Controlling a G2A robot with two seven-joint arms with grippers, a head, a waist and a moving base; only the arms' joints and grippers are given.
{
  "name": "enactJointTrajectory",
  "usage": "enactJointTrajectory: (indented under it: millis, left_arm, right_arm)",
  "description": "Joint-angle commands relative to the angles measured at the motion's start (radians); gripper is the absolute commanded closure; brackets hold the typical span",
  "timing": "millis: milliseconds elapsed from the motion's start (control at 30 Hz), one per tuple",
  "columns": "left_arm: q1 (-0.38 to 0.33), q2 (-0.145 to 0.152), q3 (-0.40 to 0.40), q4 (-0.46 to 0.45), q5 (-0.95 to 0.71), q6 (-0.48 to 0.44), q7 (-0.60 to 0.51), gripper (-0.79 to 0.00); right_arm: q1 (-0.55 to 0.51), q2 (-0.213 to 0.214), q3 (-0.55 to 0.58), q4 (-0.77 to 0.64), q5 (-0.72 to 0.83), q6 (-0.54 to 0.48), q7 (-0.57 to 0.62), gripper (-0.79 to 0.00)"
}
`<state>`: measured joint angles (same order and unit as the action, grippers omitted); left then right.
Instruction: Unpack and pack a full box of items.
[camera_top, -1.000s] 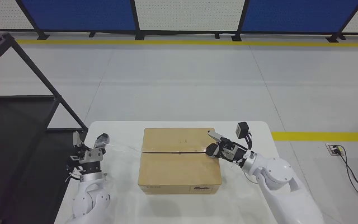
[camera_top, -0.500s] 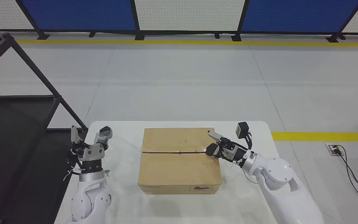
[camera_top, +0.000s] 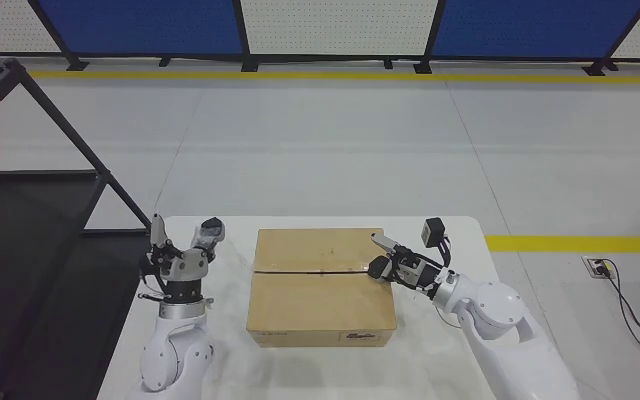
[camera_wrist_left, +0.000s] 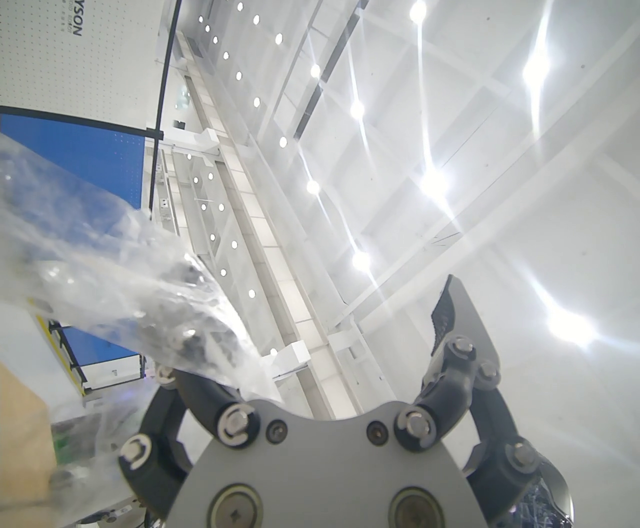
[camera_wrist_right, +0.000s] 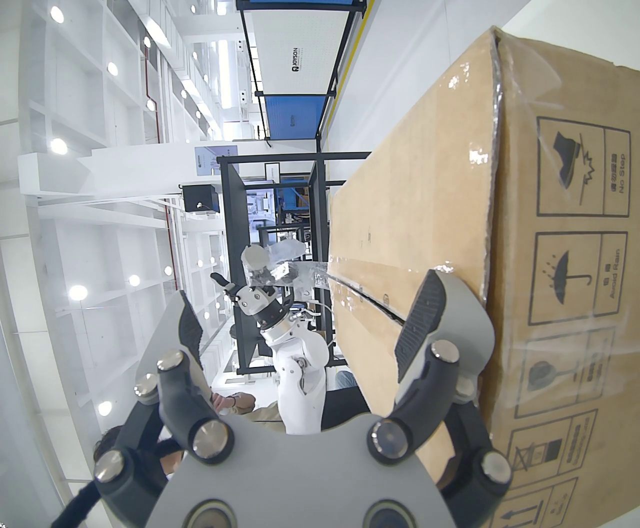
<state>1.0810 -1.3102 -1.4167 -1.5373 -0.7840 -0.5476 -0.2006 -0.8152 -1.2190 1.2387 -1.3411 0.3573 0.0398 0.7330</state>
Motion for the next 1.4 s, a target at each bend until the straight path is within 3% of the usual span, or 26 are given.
enactJointTrajectory:
  millis: [0, 633, 1367]
  left_arm:
    - [-0.004, -0.003, 0.01, -0.004, 0.009, 0.003, 0.001, -0.785]
    - [0.001, -0.03, 0.084, -0.058, 0.1, -0.005, 0.024, -0.785]
    - [-0.068, -0.067, 0.174, -0.014, 0.171, 0.046, 0.083, -0.785]
  right_arm:
    - [0.0, 0.0, 0.0, 0.0, 0.0, 0.0, 0.0, -0.785]
    - [0.0, 0.0, 0.0, 0.0, 0.0, 0.0, 0.0, -0.785]
    - [0.0, 0.0, 0.0, 0.0, 0.0, 0.0, 0.0, -0.785]
